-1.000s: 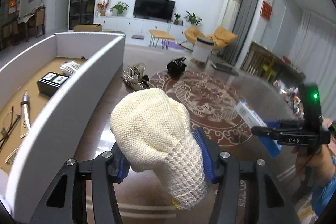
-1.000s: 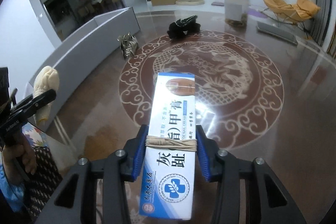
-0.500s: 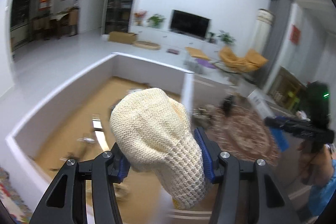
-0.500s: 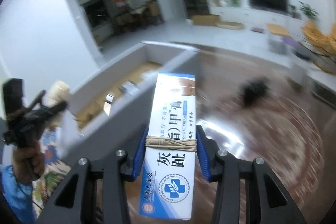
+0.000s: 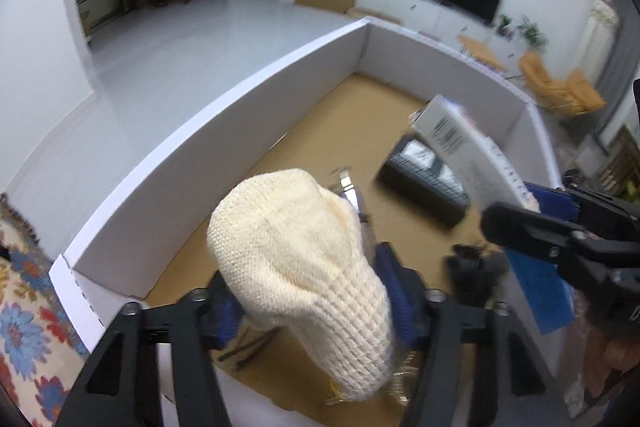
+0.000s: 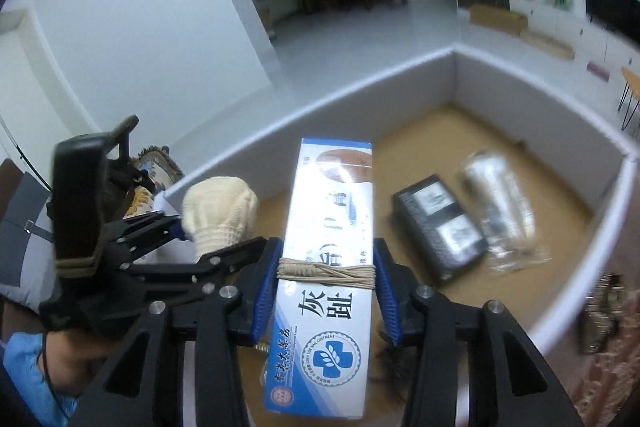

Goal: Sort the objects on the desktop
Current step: 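Carry the glove and medicine box into the cardboard bin and open both tools, then bring both tools back over the table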

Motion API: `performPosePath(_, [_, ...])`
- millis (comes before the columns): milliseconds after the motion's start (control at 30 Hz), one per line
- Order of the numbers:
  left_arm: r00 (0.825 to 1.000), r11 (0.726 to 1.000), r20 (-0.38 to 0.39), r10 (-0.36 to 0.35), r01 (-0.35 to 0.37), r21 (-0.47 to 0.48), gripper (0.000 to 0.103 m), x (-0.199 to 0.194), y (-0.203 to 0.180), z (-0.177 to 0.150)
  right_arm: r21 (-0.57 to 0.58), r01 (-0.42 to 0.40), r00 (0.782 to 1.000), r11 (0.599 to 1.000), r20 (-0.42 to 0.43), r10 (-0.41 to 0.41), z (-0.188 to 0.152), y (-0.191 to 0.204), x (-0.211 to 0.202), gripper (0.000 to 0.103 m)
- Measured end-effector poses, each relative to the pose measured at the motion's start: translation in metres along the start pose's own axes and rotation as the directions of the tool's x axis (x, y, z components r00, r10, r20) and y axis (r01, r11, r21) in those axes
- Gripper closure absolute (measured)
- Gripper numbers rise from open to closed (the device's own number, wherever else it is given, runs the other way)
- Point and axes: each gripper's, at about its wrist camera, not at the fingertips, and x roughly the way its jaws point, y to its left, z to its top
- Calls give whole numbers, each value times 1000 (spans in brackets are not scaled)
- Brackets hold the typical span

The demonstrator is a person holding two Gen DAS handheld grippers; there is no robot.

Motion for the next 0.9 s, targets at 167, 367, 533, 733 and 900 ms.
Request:
performPosePath(167, [1000, 999, 6, 3, -3, -51, 18, -1, 5, -1, 12, -21, 999, 1000, 42, 20, -3, -6, -7, 12])
performPosePath(367, [992, 998, 115, -48, 51, -21, 18, -44, -30, -17, -28, 73, 988, 997, 141, -69, -40, -27, -79, 6])
performPosePath(533, [965, 985, 202, -169, 157, 75, 16, -95, -89, -42, -30, 286, 949, 958, 149, -279, -131, -84, -142, 0])
performPosePath(733, [924, 939, 234, -301, 244, 242, 0, -127, -196, -79, 97, 467, 882, 879, 16, -470, -243, -164, -184, 0])
performPosePath(900, [940, 917, 168, -297, 231, 326, 0, -106, -262, -99, 232, 524, 845, 819, -25, -534, -305, -201, -217, 0])
